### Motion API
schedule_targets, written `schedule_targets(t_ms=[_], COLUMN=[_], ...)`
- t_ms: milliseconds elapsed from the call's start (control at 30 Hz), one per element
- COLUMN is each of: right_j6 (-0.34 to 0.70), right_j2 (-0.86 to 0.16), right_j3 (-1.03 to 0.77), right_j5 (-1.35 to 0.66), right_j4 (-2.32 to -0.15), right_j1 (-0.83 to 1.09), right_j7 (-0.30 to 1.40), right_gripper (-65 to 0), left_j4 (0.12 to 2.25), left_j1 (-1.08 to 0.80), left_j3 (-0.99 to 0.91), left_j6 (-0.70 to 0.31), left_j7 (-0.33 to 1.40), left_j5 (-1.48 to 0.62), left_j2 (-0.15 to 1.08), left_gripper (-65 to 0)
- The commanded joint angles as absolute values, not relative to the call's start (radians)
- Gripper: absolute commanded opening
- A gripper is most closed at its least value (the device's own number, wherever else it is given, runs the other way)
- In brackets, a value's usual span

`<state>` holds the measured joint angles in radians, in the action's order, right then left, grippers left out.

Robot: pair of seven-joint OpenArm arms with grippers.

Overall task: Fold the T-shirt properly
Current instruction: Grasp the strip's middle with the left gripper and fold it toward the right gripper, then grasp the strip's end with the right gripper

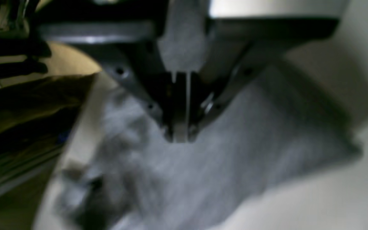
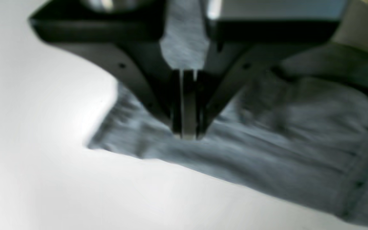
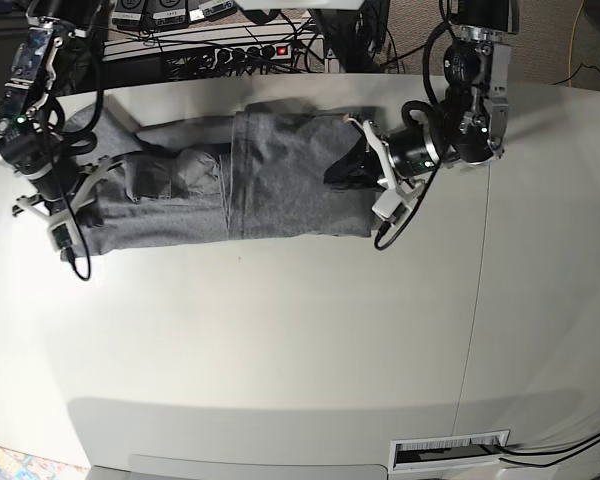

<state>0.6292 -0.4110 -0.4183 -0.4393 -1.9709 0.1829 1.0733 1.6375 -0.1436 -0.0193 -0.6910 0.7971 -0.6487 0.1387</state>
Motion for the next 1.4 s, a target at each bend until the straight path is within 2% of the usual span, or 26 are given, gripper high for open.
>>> schedule_targets(t_ms=[0, 133, 300, 367, 500, 633, 733, 867, 1133, 1367], right_j6=[0.629, 0.629, 0.63, 0.63, 0.63, 0.63, 0.63, 0.632, 0.662, 0.684], right_j2=[-0.447, -0.519, -0.583, -0.593, -0.601, -0.601, -0.602, -0.601, -0.598, -0.591], right_j3=[-0.437, -0.473, -0.485, -0.485, -0.484, -0.485, -0.485, -0.484, -0.484, -0.484], right_j5=[-0.445, -0.445, -0.445, -0.445, -0.454, -0.517, -0.54, -0.647, -0.935, -1.04], right_j4=[-1.986, -1.986, -1.973, -1.958, -1.909, -1.838, -1.77, -1.654, -1.398, -1.295], right_j1=[0.182, 0.218, 0.249, 0.249, 0.249, 0.245, 0.223, 0.163, 0.01, -0.019], right_j7=[1.053, 1.052, 1.036, 1.02, 0.985, 0.947, 0.941, 0.948, 1.162, 1.215], right_gripper=[-64.2, -63.7, -46.4, -43.5, -43.0, -38.5, -38.5, -35.8, -35.4, -35.4], left_j4=[1.634, 1.576, 1.57, 1.571, 1.571, 1.571, 1.57, 1.57, 1.57, 1.57], left_j1=[-0.13, -0.117, -0.114, -0.116, -0.12, -0.122, -0.122, -0.132, -0.181, -0.186], left_j3=[-0.01, 0.011, 0.011, 0.011, 0.011, 0.011, 0.011, 0.011, 0.011, 0.011], left_j6=[-0.698, -0.647, -0.608, -0.609, -0.609, -0.61, -0.61, -0.611, -0.629, -0.628], left_j7=[0.75, 0.724, 0.729, 0.738, 0.748, 0.789, 0.789, 0.796, 0.788, 0.777], left_j5=[-0.643, -0.529, -0.498, -0.502, -0.514, -0.566, -0.573, -0.62, -0.659, -0.659], left_j2=[0.139, 0.139, 0.202, 0.239, 0.307, 0.361, 0.405, 0.472, 0.517, 0.515], left_gripper=[-65.0, -65.0, -65.0, -65.0, -65.0, -65.0, -65.0, -65.0, -65.0, -65.0])
